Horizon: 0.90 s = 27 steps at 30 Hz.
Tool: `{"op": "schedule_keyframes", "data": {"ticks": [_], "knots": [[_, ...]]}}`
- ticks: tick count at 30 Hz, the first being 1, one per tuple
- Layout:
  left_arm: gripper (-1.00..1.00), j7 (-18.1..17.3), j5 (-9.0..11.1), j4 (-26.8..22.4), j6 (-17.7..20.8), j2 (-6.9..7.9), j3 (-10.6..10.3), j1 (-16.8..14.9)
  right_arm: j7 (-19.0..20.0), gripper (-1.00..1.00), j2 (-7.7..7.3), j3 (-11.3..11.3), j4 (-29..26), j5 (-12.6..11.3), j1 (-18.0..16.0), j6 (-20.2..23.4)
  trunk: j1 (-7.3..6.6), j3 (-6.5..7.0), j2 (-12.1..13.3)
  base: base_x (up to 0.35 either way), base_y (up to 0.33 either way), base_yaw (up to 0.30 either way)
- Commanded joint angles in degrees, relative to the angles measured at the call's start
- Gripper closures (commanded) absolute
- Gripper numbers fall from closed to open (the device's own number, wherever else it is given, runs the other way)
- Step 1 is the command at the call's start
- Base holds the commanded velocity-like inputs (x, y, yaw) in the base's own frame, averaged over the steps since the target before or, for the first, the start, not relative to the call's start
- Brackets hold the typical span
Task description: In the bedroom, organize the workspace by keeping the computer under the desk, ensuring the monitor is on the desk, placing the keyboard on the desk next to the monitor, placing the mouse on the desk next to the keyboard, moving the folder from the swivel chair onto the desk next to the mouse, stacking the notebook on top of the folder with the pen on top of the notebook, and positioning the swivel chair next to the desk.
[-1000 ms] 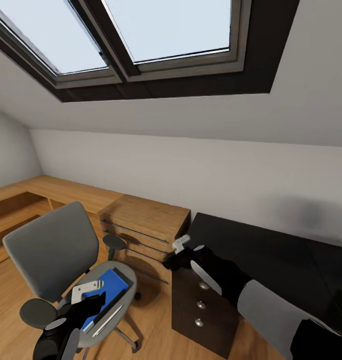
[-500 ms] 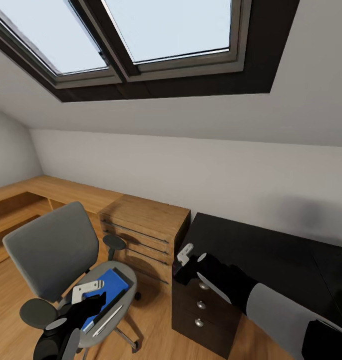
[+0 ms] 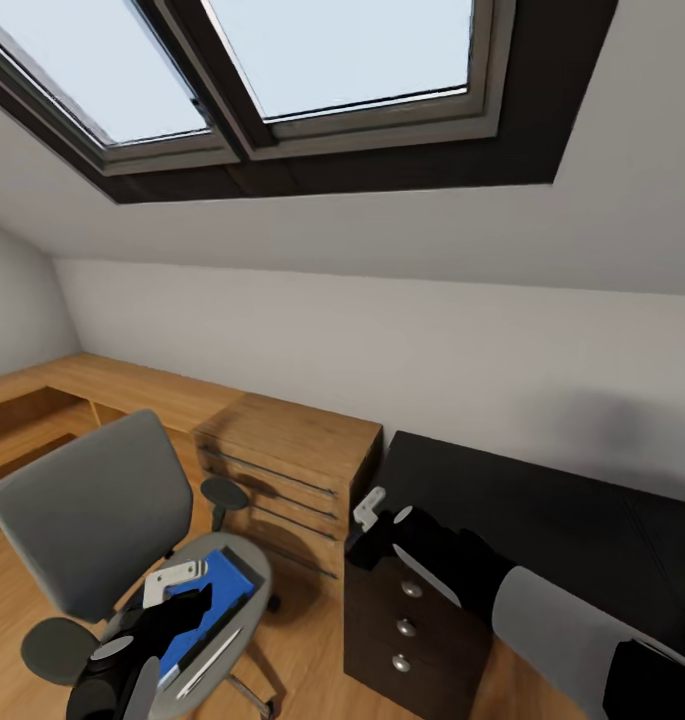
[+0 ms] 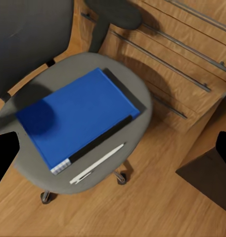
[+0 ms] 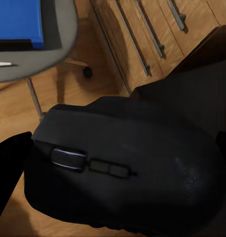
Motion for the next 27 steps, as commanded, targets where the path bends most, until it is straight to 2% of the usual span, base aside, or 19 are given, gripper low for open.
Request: {"op": "schedule_keyframes", "data": {"ticks": [1, 11, 18, 27], "knots": [[-1.00, 0.40, 0.61, -0.07, 0.22, -0.03, 0.10, -0.05, 0.07, 1.00, 0.02, 0.09, -0.11, 0.04, -0.09, 0.21, 0.05, -0.11, -0.09, 0.320, 0.000, 0.000], [-1.00, 0.40, 0.63, -0.07, 0.19, 0.05, 0.14, -0.05, 0.22, 1.00, 0.02, 0.05, -0.16, 0.17, -0.09, -0.08, 0.05, -0.18, -0.09, 0.316, -0.017, -0.012], [-1.00, 0.41, 0.61, -0.07, 0.16, 0.05, 0.14, -0.05, 0.36, 1.00, -0.09, 0.02, -0.28, 0.47, -0.09, -0.33, 0.05, -0.19, -0.09, 0.237, -0.224, 0.000], [-1.00, 0.40, 0.61, -0.07, 0.17, 0.05, 0.12, -0.05, 0.38, 1.00, 0.02, 0.21, -0.06, 0.56, -0.09, -0.43, 0.05, -0.19, -0.09, 0.065, -0.072, 0.000]]}}
